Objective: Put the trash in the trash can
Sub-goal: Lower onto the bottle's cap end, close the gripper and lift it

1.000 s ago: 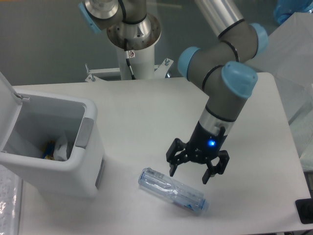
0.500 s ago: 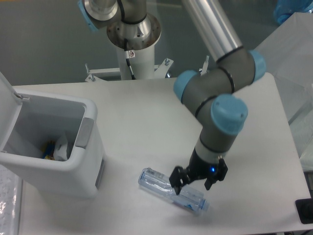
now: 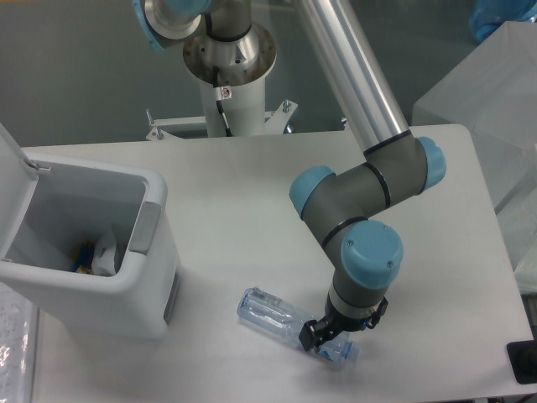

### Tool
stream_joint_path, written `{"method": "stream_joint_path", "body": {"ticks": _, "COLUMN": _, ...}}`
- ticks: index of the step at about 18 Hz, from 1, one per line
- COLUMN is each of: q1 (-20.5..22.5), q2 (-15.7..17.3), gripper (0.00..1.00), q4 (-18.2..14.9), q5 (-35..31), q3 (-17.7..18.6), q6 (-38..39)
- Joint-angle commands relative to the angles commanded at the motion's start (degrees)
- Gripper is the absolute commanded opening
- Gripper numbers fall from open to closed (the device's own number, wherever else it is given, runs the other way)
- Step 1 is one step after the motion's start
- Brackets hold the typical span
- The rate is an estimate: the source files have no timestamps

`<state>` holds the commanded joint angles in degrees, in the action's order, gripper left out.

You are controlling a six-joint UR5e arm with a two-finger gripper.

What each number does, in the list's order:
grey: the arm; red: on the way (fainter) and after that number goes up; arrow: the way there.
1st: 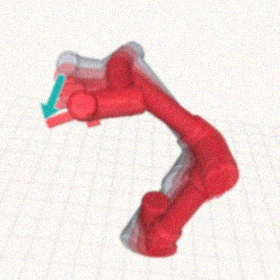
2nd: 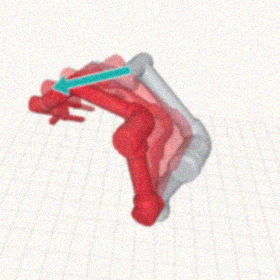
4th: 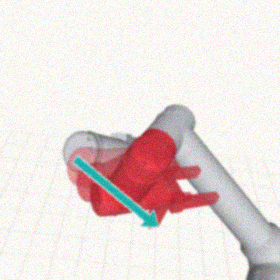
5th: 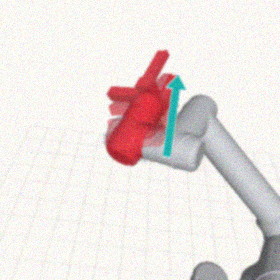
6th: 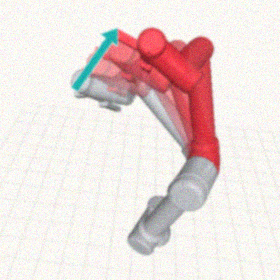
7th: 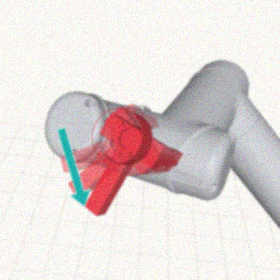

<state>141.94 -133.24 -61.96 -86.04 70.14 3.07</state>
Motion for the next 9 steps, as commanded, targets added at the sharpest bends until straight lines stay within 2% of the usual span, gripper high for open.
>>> {"method": "stream_joint_path", "body": {"ticks": 9, "q1": -1.0, "q2": -2.1, "gripper": 1.00, "q4": -0.6, "q5": -1.2, "q3": -1.1, "q6": 3.2}}
